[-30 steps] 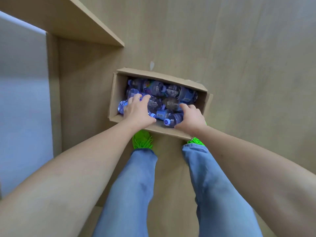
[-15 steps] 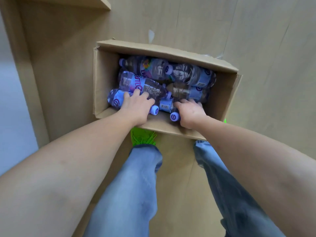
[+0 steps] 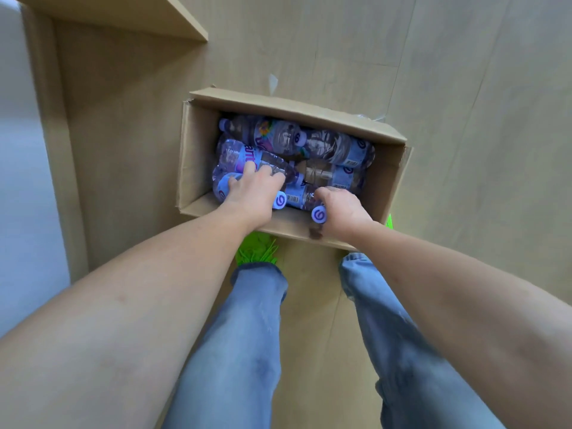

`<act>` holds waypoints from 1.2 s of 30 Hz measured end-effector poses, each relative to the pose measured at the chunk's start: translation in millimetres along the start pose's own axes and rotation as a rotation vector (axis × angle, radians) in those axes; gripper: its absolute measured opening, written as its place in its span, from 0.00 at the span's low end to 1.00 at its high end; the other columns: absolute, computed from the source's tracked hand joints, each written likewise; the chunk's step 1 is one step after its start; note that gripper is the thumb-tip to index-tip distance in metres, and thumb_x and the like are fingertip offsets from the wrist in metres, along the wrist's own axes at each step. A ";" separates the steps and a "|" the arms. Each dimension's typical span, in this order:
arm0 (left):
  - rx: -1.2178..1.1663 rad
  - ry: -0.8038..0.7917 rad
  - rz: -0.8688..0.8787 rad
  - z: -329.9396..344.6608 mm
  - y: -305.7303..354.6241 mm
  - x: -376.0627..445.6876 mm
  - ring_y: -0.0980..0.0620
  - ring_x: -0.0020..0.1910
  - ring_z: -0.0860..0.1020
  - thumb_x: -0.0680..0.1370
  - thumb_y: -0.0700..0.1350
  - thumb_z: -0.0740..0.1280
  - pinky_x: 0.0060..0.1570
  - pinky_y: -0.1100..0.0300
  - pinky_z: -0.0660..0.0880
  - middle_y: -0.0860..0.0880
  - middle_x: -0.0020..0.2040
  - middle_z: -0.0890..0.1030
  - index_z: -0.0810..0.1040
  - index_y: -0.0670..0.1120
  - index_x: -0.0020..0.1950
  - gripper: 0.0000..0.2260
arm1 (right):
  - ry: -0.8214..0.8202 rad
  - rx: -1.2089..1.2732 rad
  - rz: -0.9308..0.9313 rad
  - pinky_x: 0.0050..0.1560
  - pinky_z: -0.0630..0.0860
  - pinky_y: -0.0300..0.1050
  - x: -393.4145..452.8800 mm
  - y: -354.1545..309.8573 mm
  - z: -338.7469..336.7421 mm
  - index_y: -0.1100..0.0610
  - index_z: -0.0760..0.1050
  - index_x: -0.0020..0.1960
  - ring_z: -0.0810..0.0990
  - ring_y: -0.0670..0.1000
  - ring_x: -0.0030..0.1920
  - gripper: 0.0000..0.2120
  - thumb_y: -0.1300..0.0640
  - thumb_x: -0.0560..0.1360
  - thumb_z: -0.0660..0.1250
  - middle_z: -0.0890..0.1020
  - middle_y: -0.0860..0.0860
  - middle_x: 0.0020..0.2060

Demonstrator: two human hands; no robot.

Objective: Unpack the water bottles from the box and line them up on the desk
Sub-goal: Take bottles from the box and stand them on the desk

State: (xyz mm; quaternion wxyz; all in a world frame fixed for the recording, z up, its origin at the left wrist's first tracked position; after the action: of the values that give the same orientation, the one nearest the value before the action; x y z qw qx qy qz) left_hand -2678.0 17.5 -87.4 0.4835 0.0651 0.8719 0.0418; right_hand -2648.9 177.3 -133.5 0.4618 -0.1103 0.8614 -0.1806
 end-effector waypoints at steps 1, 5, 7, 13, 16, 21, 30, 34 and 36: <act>-0.038 0.009 0.011 -6.8 5.2 -7.5 0.42 0.59 0.64 0.69 0.30 0.62 0.46 0.45 0.72 0.47 0.54 0.70 0.68 0.47 0.52 0.17 | 0.023 0.045 0.001 0.45 0.72 0.47 -7.3 -6.3 -9.6 0.56 0.73 0.57 0.77 0.58 0.50 0.23 0.58 0.63 0.74 0.78 0.53 0.50; -0.200 0.061 0.049 -42.3 22.2 -45.0 0.43 0.55 0.64 0.71 0.33 0.64 0.48 0.45 0.74 0.49 0.50 0.69 0.69 0.48 0.52 0.14 | 0.133 0.190 0.035 0.42 0.68 0.43 -37.4 -31.8 -55.7 0.56 0.74 0.57 0.77 0.57 0.50 0.22 0.61 0.64 0.72 0.80 0.52 0.49; -0.228 0.098 0.062 -64.2 29.7 -67.8 0.45 0.54 0.64 0.71 0.33 0.65 0.47 0.46 0.74 0.50 0.50 0.69 0.69 0.49 0.52 0.15 | 0.183 0.238 0.063 0.42 0.67 0.41 -56.1 -45.5 -84.2 0.54 0.75 0.56 0.77 0.55 0.49 0.22 0.61 0.63 0.71 0.79 0.50 0.46; -0.307 0.238 -0.009 -150.5 26.8 -140.2 0.47 0.51 0.65 0.67 0.37 0.70 0.45 0.51 0.73 0.52 0.48 0.71 0.69 0.51 0.50 0.17 | 0.269 0.296 0.119 0.41 0.76 0.46 -126.9 -88.9 -179.8 0.54 0.75 0.51 0.77 0.54 0.44 0.20 0.61 0.60 0.72 0.81 0.51 0.41; -0.382 0.322 -0.045 -204.7 21.3 -183.5 0.47 0.51 0.66 0.63 0.39 0.71 0.43 0.54 0.72 0.53 0.45 0.71 0.71 0.52 0.50 0.19 | 0.337 0.308 0.142 0.39 0.75 0.44 -166.7 -113.6 -229.8 0.54 0.76 0.49 0.78 0.55 0.43 0.18 0.59 0.60 0.74 0.81 0.51 0.40; -0.539 0.464 -0.052 -299.9 21.0 -270.4 0.45 0.48 0.74 0.59 0.41 0.76 0.40 0.58 0.71 0.50 0.46 0.77 0.72 0.51 0.47 0.21 | 0.457 0.372 0.130 0.40 0.75 0.41 -235.6 -166.5 -315.6 0.52 0.77 0.47 0.79 0.53 0.43 0.18 0.56 0.58 0.76 0.81 0.50 0.41; -0.909 0.695 0.048 -452.8 13.1 -451.7 0.51 0.37 0.74 0.56 0.39 0.79 0.31 0.61 0.71 0.49 0.43 0.78 0.76 0.45 0.45 0.21 | 0.782 0.528 0.069 0.32 0.71 0.41 -392.2 -274.1 -460.8 0.54 0.70 0.33 0.72 0.49 0.32 0.14 0.58 0.55 0.75 0.75 0.47 0.31; -0.915 0.825 0.110 -502.4 8.0 -534.4 0.49 0.40 0.76 0.55 0.42 0.79 0.37 0.56 0.76 0.49 0.43 0.78 0.75 0.45 0.44 0.21 | 0.890 0.497 -0.007 0.34 0.75 0.44 -456.9 -320.9 -510.5 0.57 0.75 0.36 0.74 0.50 0.33 0.12 0.57 0.55 0.74 0.77 0.49 0.32; -0.914 0.899 0.120 -520.1 5.1 -574.3 0.48 0.39 0.76 0.54 0.43 0.79 0.36 0.57 0.76 0.49 0.42 0.78 0.75 0.47 0.42 0.21 | 0.914 0.473 -0.063 0.39 0.79 0.47 -483.2 -344.6 -529.6 0.58 0.78 0.40 0.79 0.53 0.37 0.14 0.55 0.55 0.74 0.82 0.52 0.35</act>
State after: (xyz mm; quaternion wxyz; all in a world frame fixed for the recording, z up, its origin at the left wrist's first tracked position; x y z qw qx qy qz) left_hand -2818.1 -71.1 669.5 0.0469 -0.1225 0.8785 0.4593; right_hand -2817.9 146.8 643.1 0.0447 0.0615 0.9072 -0.4138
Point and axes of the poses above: each hand's wrist, its own x-axis towards the middle knuckle, its own z-axis out of the palm, y = z × x, the point moved 6 cm from there along x, towards the middle knuckle
